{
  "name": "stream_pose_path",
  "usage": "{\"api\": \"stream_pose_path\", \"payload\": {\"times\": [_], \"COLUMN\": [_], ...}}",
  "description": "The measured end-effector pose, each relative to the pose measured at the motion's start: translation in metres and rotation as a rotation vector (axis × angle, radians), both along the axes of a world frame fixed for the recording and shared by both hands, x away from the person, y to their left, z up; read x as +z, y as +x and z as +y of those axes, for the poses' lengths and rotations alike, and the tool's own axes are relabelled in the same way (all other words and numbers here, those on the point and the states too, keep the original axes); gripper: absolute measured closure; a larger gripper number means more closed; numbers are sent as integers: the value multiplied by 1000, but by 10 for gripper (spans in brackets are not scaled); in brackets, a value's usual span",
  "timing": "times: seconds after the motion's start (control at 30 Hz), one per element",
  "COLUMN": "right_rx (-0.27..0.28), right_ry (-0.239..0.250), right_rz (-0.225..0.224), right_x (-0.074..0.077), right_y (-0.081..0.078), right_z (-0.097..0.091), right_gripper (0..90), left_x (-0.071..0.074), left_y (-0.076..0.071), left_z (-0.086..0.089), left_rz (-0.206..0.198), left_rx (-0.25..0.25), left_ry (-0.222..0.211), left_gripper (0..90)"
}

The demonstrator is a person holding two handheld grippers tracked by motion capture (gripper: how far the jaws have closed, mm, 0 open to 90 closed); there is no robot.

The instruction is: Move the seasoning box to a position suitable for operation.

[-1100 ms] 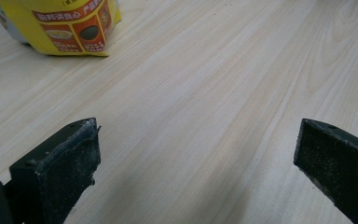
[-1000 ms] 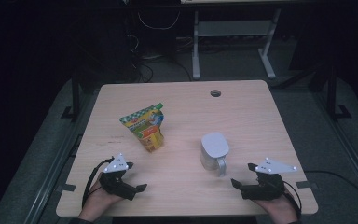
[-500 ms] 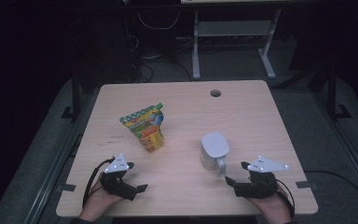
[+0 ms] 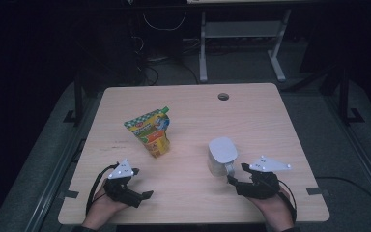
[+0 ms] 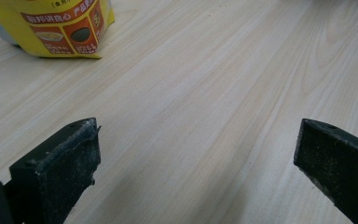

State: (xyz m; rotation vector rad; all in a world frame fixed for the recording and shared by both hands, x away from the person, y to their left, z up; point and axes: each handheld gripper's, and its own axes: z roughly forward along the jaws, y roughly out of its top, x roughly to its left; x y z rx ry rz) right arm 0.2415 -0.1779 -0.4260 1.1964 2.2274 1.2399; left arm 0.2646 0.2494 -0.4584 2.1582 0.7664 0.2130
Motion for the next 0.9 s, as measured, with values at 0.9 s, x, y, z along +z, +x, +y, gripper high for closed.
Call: {"api": "stream_pose_path", "payload": {"times": [0.9], "right_rx": [-15], "right_ry": [-9], "right_rz": [-8], "right_x": [6], "right_y": [12], "right_z": [7], "right_gripper": [634], "left_x": [1], "left_y": [0], "left_z": [1], "left_rz": [3], "left_rx": [-3], "left_ry": [-1], "left_gripper": [0]}}
